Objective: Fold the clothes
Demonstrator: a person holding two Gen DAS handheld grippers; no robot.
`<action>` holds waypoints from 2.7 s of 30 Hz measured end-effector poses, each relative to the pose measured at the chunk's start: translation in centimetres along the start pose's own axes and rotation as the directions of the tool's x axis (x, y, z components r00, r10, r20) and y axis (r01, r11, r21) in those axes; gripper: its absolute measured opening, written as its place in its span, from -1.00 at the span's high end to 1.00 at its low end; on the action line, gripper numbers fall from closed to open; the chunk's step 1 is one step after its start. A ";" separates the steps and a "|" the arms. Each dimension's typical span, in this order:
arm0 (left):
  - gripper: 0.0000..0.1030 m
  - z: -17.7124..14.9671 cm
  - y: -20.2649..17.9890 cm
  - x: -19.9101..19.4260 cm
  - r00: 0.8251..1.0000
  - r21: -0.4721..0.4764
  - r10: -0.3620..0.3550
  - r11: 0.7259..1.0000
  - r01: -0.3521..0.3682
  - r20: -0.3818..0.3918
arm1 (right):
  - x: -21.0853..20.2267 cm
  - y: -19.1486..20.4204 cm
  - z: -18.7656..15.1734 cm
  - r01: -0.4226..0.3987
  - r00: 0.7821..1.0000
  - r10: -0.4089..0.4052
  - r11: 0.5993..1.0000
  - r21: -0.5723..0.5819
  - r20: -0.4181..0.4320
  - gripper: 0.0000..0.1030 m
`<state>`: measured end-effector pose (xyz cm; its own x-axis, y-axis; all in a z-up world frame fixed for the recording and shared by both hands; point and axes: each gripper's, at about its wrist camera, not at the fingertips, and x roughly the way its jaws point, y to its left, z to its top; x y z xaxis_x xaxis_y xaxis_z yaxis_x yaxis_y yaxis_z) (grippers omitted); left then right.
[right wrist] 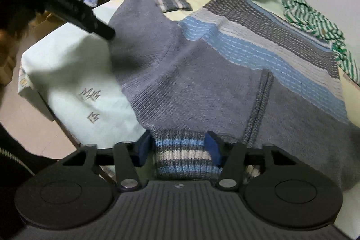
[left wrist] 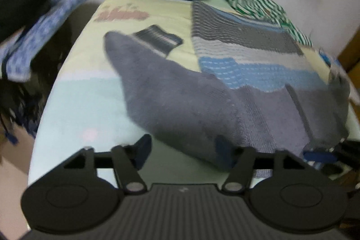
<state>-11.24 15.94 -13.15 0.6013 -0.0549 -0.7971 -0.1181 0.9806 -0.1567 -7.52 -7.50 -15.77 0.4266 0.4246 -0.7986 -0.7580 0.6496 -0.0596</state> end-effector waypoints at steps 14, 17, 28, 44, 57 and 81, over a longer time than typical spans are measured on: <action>0.98 3.2 2.5 0.6 0.997 -0.048 0.073 0.996 -0.074 -0.025 | -3.0 0.2 1.6 -0.081 0.996 0.077 0.993 0.083 0.053 0.75; 0.97 4.0 3.3 -0.2 0.996 -0.062 0.085 0.994 -0.086 -0.012 | -4.2 0.8 2.4 -0.120 0.991 0.116 0.991 0.059 0.068 0.75; 0.93 5.9 4.3 -0.9 0.981 0.011 0.192 0.981 -0.192 0.030 | -2.4 -0.7 2.2 -0.246 0.967 0.252 0.962 0.121 -0.036 0.17; -0.38 21.1 -4.7 14.1 0.998 0.088 0.020 0.996 -0.025 0.052 | 2.8 -22.9 7.5 0.204 0.976 -0.216 0.860 0.468 -0.030 -0.19; 0.77 25.2 -7.1 21.2 0.996 0.060 0.093 0.994 -0.094 0.010 | 7.3 -30.9 9.1 0.079 0.994 -0.109 0.860 0.505 0.030 -0.19; 0.40 25.4 -6.2 21.5 0.835 0.134 0.537 0.824 -0.550 0.122 | 13.8 -34.2 14.8 0.351 0.916 -0.400 0.825 0.443 0.019 -0.16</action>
<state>22.49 13.46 -14.45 0.5350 0.5036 -0.6783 -0.3220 0.8638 0.3874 31.56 -14.53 -15.87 0.7035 0.1412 -0.6965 -0.2569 0.9643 -0.0641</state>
